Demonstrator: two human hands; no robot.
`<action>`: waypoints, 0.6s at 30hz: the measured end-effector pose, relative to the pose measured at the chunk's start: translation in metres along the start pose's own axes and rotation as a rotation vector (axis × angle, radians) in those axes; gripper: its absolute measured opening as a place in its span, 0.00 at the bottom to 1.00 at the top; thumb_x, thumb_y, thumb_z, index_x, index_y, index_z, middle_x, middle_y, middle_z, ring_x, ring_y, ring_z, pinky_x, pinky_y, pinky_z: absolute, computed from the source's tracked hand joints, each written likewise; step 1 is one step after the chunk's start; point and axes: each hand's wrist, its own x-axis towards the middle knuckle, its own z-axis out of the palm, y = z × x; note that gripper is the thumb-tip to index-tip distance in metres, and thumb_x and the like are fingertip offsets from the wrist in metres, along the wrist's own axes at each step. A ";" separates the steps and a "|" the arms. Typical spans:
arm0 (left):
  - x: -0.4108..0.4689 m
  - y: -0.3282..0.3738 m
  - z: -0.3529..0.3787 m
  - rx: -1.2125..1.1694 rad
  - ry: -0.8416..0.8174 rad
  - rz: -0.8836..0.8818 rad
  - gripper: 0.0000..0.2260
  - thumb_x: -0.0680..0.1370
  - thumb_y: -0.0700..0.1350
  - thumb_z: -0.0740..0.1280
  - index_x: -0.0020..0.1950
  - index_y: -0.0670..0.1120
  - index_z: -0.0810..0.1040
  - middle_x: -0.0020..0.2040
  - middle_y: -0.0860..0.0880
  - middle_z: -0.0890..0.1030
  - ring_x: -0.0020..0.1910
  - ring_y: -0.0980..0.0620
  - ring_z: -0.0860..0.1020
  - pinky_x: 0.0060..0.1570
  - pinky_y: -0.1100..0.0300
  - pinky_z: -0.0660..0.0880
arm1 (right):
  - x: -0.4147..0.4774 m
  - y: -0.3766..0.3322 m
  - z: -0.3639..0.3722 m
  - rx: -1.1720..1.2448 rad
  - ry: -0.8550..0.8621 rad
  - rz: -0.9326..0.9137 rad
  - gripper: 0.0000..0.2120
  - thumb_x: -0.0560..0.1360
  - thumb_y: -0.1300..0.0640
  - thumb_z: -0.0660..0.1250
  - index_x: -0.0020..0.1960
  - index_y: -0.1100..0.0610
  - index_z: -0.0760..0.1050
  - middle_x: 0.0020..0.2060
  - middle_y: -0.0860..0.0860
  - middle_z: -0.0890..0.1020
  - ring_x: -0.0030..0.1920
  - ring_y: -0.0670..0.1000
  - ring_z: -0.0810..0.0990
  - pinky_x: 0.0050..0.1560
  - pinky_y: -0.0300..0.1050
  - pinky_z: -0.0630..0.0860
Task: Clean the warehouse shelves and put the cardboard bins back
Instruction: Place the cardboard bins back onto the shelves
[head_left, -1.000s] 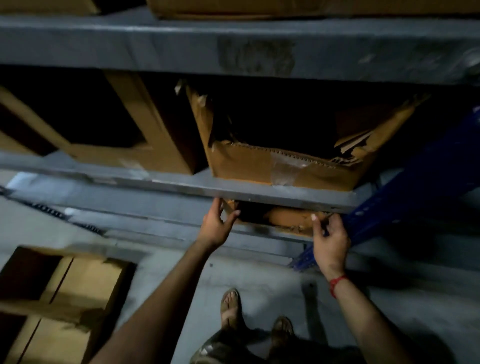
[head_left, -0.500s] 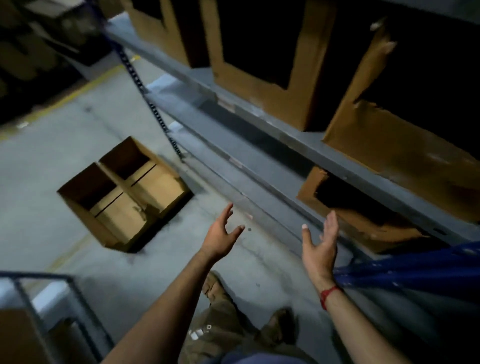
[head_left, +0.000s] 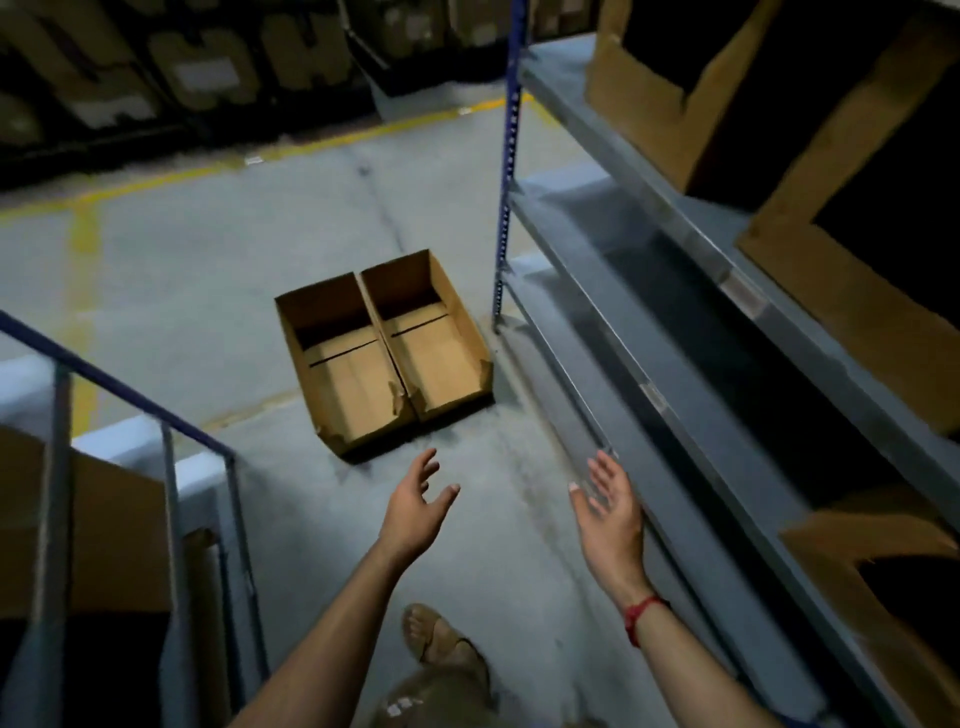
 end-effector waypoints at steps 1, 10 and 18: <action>0.007 -0.004 -0.014 -0.017 0.032 -0.006 0.29 0.80 0.46 0.70 0.79 0.49 0.62 0.74 0.45 0.71 0.72 0.44 0.70 0.69 0.49 0.70 | 0.004 -0.006 0.017 0.000 -0.034 -0.008 0.25 0.78 0.64 0.68 0.71 0.49 0.68 0.67 0.49 0.76 0.66 0.46 0.75 0.69 0.49 0.72; 0.030 -0.041 -0.118 -0.121 0.281 -0.113 0.28 0.80 0.45 0.70 0.78 0.50 0.64 0.72 0.46 0.73 0.71 0.43 0.71 0.67 0.48 0.72 | 0.028 -0.062 0.148 -0.090 -0.274 -0.063 0.23 0.78 0.61 0.68 0.71 0.50 0.69 0.66 0.48 0.76 0.66 0.45 0.74 0.64 0.40 0.71; 0.052 -0.053 -0.161 -0.165 0.406 -0.171 0.24 0.80 0.43 0.69 0.75 0.49 0.68 0.69 0.47 0.75 0.67 0.46 0.74 0.66 0.50 0.73 | 0.055 -0.086 0.223 -0.083 -0.419 -0.013 0.24 0.79 0.61 0.68 0.73 0.54 0.68 0.68 0.51 0.76 0.67 0.46 0.73 0.67 0.42 0.71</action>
